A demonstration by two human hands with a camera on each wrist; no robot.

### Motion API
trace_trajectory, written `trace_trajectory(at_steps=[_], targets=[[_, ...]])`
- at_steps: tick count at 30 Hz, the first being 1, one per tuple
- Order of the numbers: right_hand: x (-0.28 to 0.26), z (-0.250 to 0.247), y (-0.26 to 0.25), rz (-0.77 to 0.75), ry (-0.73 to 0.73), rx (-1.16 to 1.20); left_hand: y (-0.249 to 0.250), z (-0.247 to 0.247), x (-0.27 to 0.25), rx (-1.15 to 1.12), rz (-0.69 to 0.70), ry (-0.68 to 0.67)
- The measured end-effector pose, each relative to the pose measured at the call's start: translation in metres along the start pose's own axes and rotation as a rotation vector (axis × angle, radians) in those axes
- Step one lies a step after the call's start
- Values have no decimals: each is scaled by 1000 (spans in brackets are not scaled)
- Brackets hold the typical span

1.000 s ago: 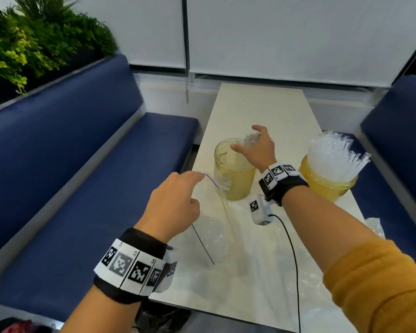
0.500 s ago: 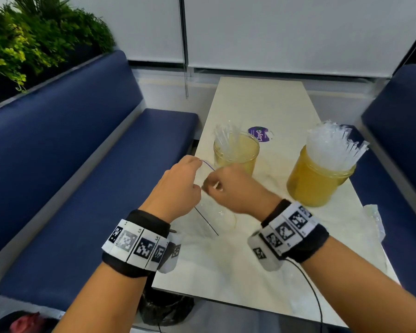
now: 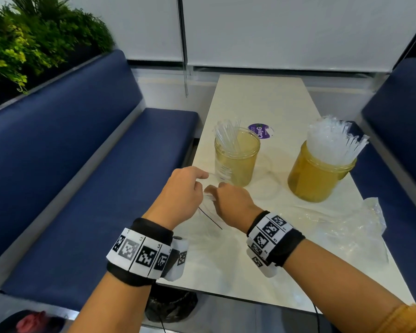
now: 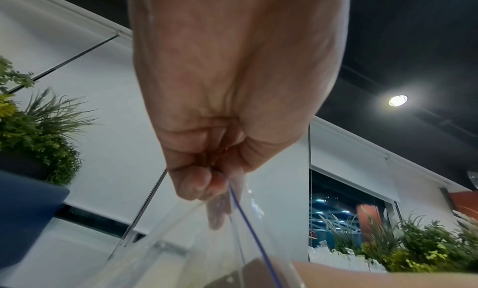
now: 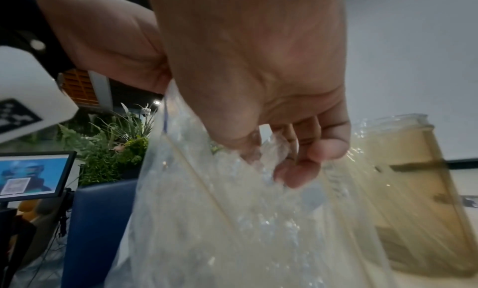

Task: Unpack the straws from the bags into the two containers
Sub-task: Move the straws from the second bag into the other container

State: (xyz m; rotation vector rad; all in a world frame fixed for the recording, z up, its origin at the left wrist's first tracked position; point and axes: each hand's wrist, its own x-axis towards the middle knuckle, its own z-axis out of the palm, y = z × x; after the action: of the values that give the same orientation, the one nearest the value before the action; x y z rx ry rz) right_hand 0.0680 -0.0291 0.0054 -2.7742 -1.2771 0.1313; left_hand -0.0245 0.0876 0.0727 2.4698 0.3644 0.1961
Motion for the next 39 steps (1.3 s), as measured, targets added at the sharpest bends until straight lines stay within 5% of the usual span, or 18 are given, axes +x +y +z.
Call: trace_trajectory(at_steps=[7, 17, 22, 29, 39], targets=[[1, -26, 9, 68, -27, 301, -2, 9, -5, 88, 90, 36], [-32, -106, 0, 18, -1, 288, 12, 42, 3, 340, 49, 324], [-39, -109, -2, -60, 165, 439, 19, 36, 9, 276, -5, 367], [-17, -73, -9, -67, 713, 614, 27, 30, 10, 61, 5, 342], [-1, -158, 34, -72, 756, 413, 6, 17, 15, 123, -56, 282]])
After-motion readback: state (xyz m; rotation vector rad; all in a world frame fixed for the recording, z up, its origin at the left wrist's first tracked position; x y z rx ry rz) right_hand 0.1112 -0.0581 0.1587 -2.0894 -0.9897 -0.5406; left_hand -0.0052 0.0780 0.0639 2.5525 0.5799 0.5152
